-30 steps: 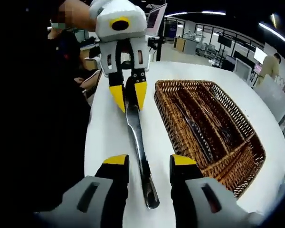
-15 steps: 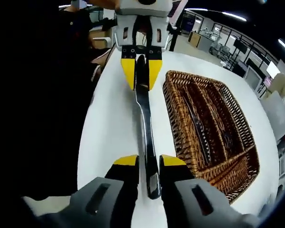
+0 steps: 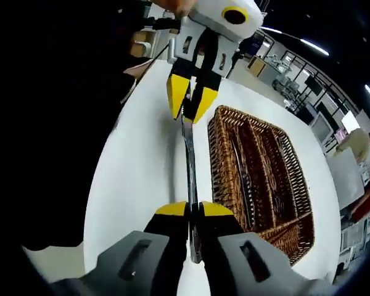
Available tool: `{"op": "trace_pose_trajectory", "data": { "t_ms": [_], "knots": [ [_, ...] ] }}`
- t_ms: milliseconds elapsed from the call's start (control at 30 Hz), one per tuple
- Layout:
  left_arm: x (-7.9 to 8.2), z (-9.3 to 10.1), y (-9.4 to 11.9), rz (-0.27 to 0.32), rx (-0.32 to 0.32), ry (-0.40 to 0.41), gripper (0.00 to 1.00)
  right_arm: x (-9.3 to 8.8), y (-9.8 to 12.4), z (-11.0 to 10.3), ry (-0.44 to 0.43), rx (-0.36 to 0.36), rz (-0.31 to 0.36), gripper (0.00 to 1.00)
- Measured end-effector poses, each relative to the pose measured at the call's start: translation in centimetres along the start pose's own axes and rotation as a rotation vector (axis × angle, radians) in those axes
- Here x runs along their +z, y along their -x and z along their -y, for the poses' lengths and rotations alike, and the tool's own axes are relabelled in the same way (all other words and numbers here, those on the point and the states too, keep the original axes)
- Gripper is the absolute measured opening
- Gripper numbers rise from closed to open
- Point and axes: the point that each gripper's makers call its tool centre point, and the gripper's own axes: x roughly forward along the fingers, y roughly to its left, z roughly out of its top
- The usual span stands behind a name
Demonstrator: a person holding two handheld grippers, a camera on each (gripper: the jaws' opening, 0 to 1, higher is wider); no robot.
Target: Arrange the knives, forks, and spoons in their matching storage slots by inserting each utensil handle-first until every utensil is classified and aligned in the correct compartment
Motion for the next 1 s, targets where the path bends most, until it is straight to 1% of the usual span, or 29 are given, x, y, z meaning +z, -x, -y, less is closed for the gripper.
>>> {"op": "trace_pose_trajectory", "data": {
  "t_ms": [33, 67, 100, 133, 200, 267, 300, 367, 400, 467, 533, 600, 667, 700, 767, 800, 833, 867, 900, 933, 967, 1000],
  "knots": [
    [-0.3, 0.6, -0.1, -0.001, -0.017, 0.047, 0.00, -0.9, 0.0, -1.0, -0.044, 0.053, -0.040, 0.04],
    [0.1, 0.5, -0.2, 0.015, -0.032, 0.020, 0.00, -0.9, -0.1, -0.3, -0.018, 0.030, -0.027, 0.04],
    [0.0, 0.5, -0.5, 0.008, -0.025, -0.014, 0.00, -1.1, -0.1, -0.5, -0.010, 0.036, -0.024, 0.03],
    [-0.1, 0.7, -0.7, -0.005, -0.027, -0.018, 0.00, -1.1, -0.1, -0.4, 0.000, 0.030, -0.025, 0.02],
    [0.0, 0.6, -0.9, -0.013, -0.022, -0.038, 0.00, -1.1, 0.0, -0.6, -0.029, 0.029, -0.036, 0.01],
    [0.2, 0.5, -0.8, -0.020, -0.010, -0.072, 0.00, -1.1, 0.1, -0.6, -0.032, 0.027, -0.038, 0.00],
    [0.2, 0.2, -0.9, -0.034, 0.011, -0.136, 0.00, -1.0, 0.2, -0.7, -0.053, 0.027, -0.037, 0.00],
    [0.2, -0.3, -1.0, -0.057, 0.053, -0.242, 0.00, -0.8, 0.3, -0.5, -0.060, 0.019, -0.036, 0.00],
    [0.1, -0.2, -1.0, -0.074, 0.064, -0.304, 0.01, -0.7, 0.5, -0.3, -0.056, 0.020, -0.041, 0.00],
    [-0.1, -0.4, -1.2, -0.095, 0.077, -0.355, 0.01, -0.6, 0.6, -0.4, -0.078, 0.041, -0.048, 0.00],
    [-0.2, -0.5, -1.4, -0.092, 0.074, -0.331, 0.02, -0.5, 0.6, -0.3, -0.062, 0.039, -0.058, 0.00],
    [-0.2, -1.3, -1.3, -0.087, 0.102, -0.302, 0.10, -0.4, 0.7, -0.4, -0.053, 0.044, -0.069, 0.00],
    [0.3, -1.7, -1.0, -0.055, 0.118, -0.259, 0.15, -0.2, 0.8, -0.4, -0.040, 0.035, -0.074, 0.00],
    [0.4, -1.8, -0.8, -0.045, 0.127, -0.256, 0.17, -0.1, 1.0, -0.3, -0.033, 0.024, -0.075, 0.00],
    [0.8, -2.3, -0.3, -0.017, 0.162, -0.228, 0.24, 0.0, 1.2, -0.1, -0.029, 0.015, -0.077, 0.00],
    [1.2, -2.8, 0.1, 0.005, 0.195, -0.209, 0.27, 0.0, 1.2, 0.0, -0.026, 0.010, -0.081, 0.00],
    [1.4, -3.0, 0.5, 0.025, 0.210, -0.199, 0.30, 0.0, 1.4, 0.2, -0.018, 0.001, -0.088, 0.00],
    [1.8, -3.2, 0.9, 0.047, 0.222, -0.184, 0.36, 0.0, 1.5, 0.3, -0.022, 0.002, -0.088, 0.00],
    [2.1, -3.7, 1.8, 0.078, 0.257, -0.149, 0.43, 0.0, 1.6, 0.3, -0.022, 0.002, -0.089, 0.00],
    [2.2, -3.9, 2.0, 0.088, 0.267, -0.138, 0.50, 0.1, 1.9, 0.6, -0.012, -0.012, -0.088, 0.00],
    [2.5, -4.5, 2.9, 0.117, 0.306, -0.106, 0.59, 0.1, 2.1, 0.8, -0.018, -0.015, -0.088, 0.00],
    [2.6, -4.8, 3.6, 0.134, 0.331, -0.079, 0.65, 0.3, 2.4, 1.1, -0.018, -0.027, -0.091, 0.00]
  ]
}}
